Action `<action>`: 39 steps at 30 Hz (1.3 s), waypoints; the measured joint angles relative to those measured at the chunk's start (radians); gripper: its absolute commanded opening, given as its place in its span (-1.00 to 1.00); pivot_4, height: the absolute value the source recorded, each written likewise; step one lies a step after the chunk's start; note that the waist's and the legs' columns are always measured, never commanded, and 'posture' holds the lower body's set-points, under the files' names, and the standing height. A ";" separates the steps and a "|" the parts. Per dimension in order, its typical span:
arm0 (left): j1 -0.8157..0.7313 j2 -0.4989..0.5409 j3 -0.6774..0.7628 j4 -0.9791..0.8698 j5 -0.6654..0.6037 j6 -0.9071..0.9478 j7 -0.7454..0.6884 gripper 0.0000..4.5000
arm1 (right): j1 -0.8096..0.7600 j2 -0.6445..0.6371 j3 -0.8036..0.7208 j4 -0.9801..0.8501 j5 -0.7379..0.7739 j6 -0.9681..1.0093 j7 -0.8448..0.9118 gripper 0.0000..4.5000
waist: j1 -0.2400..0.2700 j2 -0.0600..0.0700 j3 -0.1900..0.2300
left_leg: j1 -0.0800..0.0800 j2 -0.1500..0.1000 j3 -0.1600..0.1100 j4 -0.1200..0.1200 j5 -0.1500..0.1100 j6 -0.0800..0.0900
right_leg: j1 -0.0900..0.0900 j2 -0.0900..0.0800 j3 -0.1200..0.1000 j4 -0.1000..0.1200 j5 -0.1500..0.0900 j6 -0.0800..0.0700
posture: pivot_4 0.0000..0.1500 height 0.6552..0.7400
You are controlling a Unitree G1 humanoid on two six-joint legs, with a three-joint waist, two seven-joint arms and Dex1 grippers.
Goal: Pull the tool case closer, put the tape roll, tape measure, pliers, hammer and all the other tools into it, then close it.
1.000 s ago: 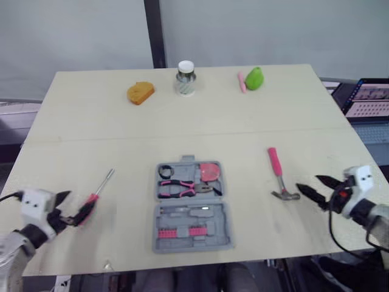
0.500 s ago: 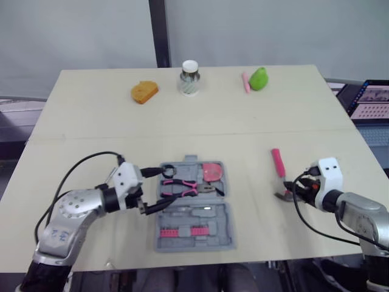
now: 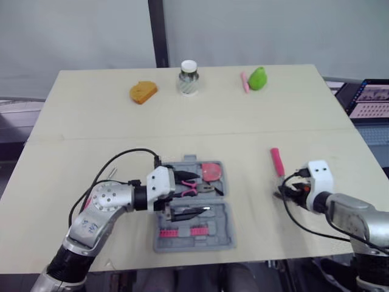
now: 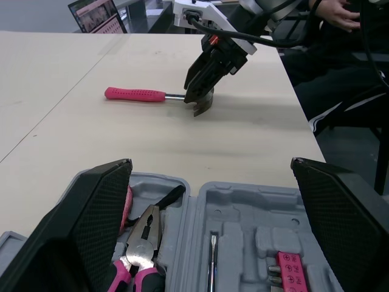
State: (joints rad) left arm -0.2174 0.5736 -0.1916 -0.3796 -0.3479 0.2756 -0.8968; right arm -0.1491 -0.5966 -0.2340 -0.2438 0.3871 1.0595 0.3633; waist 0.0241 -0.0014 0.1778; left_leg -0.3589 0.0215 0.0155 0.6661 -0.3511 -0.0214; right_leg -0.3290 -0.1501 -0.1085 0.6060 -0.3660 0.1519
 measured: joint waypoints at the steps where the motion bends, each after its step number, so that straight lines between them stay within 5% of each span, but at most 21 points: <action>1: 0.000 -0.004 -0.002 0.000 0.002 -0.002 0.000 1.00 | -0.004 0.004 0.008 0.001 -0.007 0.000 -0.007 0.20 | 0.001 0.000 0.000 | 0.000 0.000 0.000 0.000 0.000 0.000 | 0.000 0.000 0.000 0.000 0.000 0.000 | 1.00 1.00; 39: -0.088 -0.097 -0.032 0.006 0.041 0.026 0.032 1.00 | -0.036 0.022 0.031 0.042 -0.069 0.060 -0.061 0.20 | 0.001 0.000 0.000 | -0.001 0.000 -0.002 0.001 0.000 0.000 | 0.000 0.000 -0.001 0.001 0.000 0.000 | 1.00 1.00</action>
State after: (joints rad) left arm -0.3054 0.4767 -0.2238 -0.3736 -0.3073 0.3012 -0.8647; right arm -0.1848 -0.5746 -0.2034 -0.2018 0.3180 1.1190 0.3021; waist 0.0250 -0.0015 0.1776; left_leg -0.3595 0.0211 0.0138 0.6672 -0.3511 -0.0213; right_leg -0.3287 -0.1500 -0.1093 0.6066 -0.3660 0.1519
